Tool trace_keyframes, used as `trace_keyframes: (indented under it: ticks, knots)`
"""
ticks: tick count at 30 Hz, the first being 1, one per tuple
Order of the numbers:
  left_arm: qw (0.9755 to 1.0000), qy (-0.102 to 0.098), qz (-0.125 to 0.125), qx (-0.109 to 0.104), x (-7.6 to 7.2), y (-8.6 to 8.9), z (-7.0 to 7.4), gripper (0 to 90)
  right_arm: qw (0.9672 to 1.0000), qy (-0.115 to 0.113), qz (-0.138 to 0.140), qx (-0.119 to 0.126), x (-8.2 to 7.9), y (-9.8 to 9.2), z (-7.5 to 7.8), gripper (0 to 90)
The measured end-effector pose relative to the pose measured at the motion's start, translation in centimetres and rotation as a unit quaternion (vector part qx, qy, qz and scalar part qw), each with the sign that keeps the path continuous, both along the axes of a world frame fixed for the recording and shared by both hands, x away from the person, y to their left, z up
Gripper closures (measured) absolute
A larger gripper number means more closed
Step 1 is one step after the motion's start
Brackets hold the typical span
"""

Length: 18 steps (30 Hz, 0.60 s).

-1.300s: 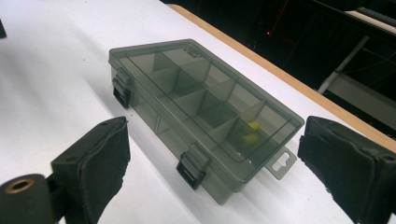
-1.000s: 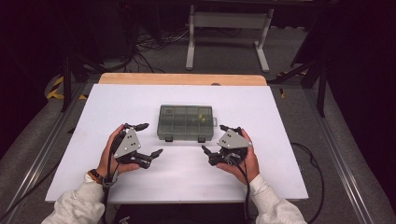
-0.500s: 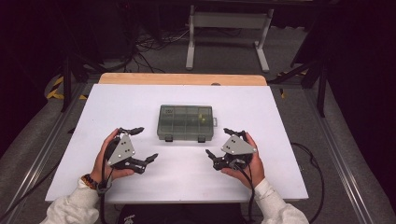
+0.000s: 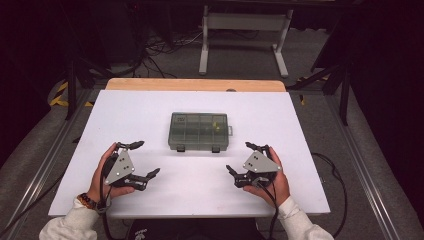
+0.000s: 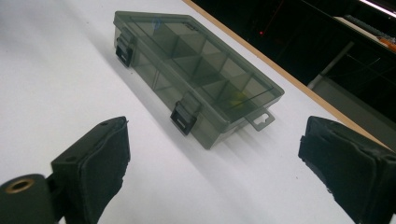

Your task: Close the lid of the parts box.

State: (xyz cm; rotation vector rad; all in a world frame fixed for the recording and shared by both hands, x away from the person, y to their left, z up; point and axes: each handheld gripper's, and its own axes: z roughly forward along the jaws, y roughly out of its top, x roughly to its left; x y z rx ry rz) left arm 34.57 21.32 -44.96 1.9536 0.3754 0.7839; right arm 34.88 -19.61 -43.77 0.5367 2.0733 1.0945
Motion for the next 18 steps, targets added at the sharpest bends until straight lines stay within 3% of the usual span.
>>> trace_keyframes:
  ticks: [14, 18]
  knots:
    - [0.9996, 0.014, 0.024, -0.003, -1.1, 2.2, -1.6, 6.3, 0.9998, -0.007, -0.005, 0.019, -1.2, -1.8, -1.2, 8.7]
    - [0.9991, 0.028, 0.031, -0.006, -1.3, 2.9, -2.3, 6.2, 0.9996, -0.005, -0.011, 0.025, -1.7, -2.5, -1.8, 8.6]
